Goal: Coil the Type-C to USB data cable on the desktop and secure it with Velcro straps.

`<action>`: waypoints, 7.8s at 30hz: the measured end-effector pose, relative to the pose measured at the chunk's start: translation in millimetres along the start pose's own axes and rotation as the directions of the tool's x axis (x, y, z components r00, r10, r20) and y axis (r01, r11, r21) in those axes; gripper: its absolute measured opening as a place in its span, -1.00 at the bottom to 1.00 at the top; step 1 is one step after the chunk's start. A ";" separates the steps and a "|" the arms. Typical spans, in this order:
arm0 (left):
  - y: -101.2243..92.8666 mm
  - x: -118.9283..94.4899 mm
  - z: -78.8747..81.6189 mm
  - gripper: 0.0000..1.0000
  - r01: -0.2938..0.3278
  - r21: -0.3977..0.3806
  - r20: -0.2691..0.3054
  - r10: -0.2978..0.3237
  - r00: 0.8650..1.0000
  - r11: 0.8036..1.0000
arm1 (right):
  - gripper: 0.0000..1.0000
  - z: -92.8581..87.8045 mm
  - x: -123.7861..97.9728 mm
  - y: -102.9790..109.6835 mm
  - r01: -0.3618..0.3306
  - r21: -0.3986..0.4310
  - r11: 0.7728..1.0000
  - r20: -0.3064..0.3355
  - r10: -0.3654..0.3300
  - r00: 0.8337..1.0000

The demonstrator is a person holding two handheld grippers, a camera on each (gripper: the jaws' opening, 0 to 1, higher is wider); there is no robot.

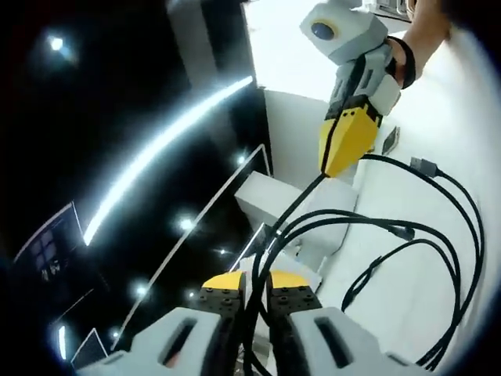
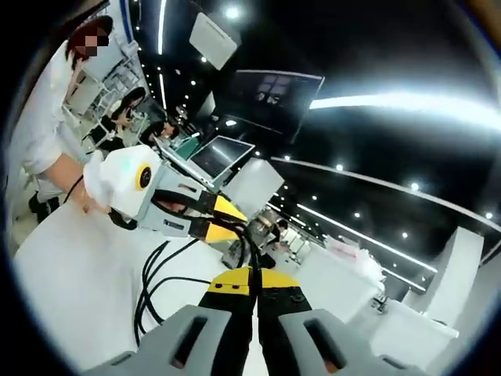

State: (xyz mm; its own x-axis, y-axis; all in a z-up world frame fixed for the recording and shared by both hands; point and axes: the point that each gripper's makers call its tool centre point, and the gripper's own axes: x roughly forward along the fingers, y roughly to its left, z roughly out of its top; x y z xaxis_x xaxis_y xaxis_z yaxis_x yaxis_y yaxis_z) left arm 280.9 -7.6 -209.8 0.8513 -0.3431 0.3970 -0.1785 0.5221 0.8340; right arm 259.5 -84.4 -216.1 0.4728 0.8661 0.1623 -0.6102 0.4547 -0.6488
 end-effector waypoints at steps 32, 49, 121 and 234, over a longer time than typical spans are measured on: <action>8.3 -6.9 23.2 -0.87 -0.005 -0.054 0.077 0.009 0.997 0.999 | -0.94 -140.3 27.3 24.8 0.067 0.650 0.757 -0.263 0.142 0.954; 8.4 -6.4 20.6 -0.87 0.006 -0.095 0.086 0.003 0.996 0.995 | -0.98 -37.5 10.5 -15.3 0.019 0.453 0.892 0.002 -0.022 1.000; 10.6 1.0 -27.3 -0.87 -0.043 -0.066 -0.139 0.033 0.990 0.997 | -0.18 8.2 35.6 47.9 0.044 0.300 0.953 -0.019 -0.040 0.999; 30.7 -2.6 -55.0 -0.88 -0.023 -0.474 -0.162 -0.061 0.985 0.880 | -0.77 -158.2 -72.7 49.1 0.309 0.448 0.839 -0.647 0.065 0.760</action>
State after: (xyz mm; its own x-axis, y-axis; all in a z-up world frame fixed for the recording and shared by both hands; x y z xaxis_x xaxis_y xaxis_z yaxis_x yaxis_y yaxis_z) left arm 300.3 52.3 -206.3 0.9292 -0.2437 0.2778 0.0573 0.8377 0.5431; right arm 295.7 -157.9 -377.3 0.7306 0.5537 -0.3995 -0.6505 0.7423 -0.1608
